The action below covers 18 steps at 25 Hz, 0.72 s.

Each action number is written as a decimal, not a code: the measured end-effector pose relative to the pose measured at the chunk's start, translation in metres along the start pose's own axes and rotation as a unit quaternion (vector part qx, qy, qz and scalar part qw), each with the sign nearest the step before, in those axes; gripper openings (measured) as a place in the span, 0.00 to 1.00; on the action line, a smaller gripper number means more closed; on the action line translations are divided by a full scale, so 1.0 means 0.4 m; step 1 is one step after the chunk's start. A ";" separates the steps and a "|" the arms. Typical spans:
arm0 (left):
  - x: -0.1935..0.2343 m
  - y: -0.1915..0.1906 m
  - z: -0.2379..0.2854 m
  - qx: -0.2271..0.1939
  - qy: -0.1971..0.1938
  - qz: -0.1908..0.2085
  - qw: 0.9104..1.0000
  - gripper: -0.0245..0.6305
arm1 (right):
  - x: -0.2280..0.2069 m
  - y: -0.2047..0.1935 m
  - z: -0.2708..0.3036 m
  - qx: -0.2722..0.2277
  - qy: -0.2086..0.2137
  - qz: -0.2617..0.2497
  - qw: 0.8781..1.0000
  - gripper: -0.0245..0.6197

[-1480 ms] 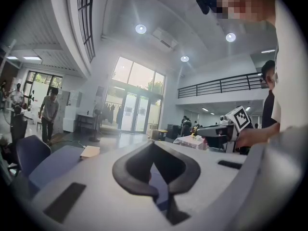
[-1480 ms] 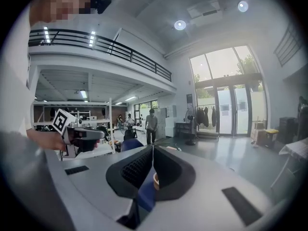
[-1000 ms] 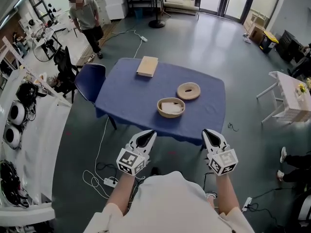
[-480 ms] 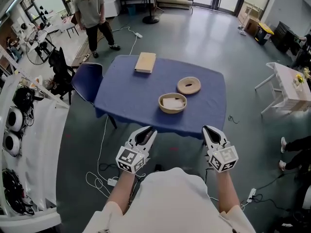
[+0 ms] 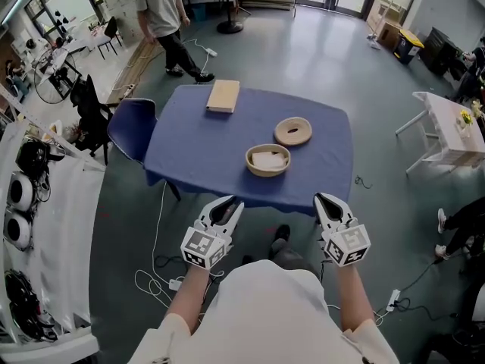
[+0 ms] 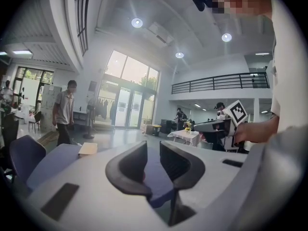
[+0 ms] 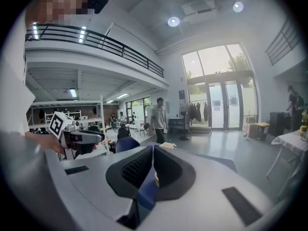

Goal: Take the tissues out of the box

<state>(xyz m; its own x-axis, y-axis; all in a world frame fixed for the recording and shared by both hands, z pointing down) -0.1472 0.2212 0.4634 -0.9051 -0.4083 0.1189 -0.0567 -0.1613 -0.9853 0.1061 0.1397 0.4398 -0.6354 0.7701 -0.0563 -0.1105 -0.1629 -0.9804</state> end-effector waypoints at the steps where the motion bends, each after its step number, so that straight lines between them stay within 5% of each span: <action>1: 0.000 0.000 0.011 0.002 0.001 0.000 1.000 0.17 | -0.013 -0.001 0.006 0.001 0.000 0.002 1.000 0.09; 18: 0.114 -0.018 0.330 0.038 0.058 -0.014 0.998 0.18 | -0.352 -0.037 0.282 0.033 0.059 0.029 0.997 0.09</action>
<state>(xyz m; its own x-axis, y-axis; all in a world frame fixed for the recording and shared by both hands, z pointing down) -0.1323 0.0850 0.4923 -0.9462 -0.2975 0.1269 -0.0541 -0.2413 -0.9689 0.1110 -0.0357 0.4833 -0.5488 0.8246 -0.1375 -0.1295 -0.2464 -0.9605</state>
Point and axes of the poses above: the fingertips, and each gripper's own axes: z forward along the fingers, x to its left, y out of its top, the point moved 5 cm from there along -z, backward along the fingers, and after that the axes turned 2 degrees about -x, right-handed, at the moved point
